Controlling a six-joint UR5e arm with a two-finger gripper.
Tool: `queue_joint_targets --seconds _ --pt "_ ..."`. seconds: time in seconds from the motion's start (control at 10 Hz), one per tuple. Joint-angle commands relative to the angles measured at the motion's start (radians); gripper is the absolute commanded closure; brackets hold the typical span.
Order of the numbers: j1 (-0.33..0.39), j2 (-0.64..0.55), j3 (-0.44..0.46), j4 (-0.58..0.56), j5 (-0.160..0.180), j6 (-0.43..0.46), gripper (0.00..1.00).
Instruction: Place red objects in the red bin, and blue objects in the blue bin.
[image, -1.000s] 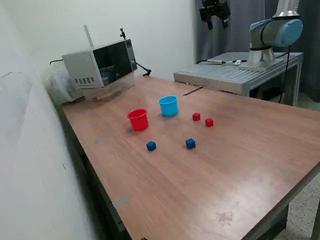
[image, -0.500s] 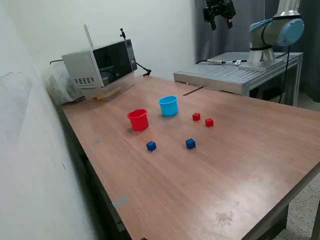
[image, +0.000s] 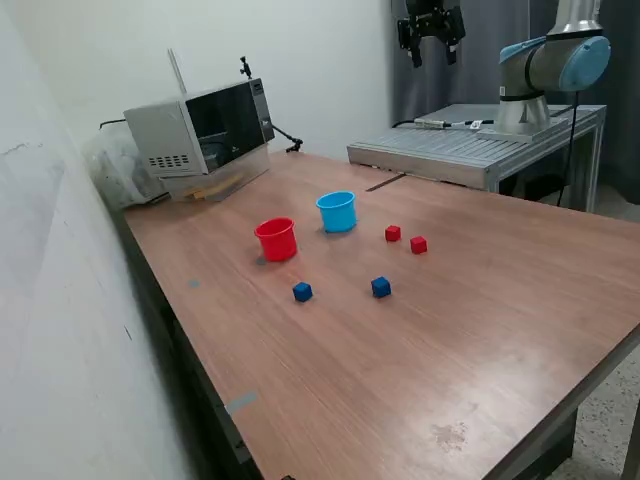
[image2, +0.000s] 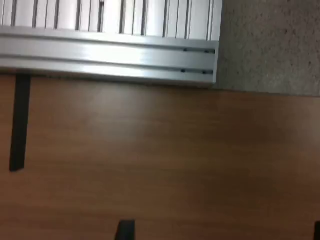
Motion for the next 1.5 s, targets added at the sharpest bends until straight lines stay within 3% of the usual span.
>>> queue_joint_targets --seconds 0.0,0.3,0.7,1.0,1.4 --pt "0.034 0.077 -0.023 -0.136 0.011 -0.063 0.00" --pt "0.034 0.172 -0.025 -0.283 0.069 -0.157 0.00" --pt "0.080 0.376 -0.014 -0.562 0.078 -0.159 0.00" --pt "0.080 0.525 -0.025 -0.590 0.095 -0.160 0.00" --pt "0.080 0.608 -0.081 -0.632 0.097 -0.159 0.00"
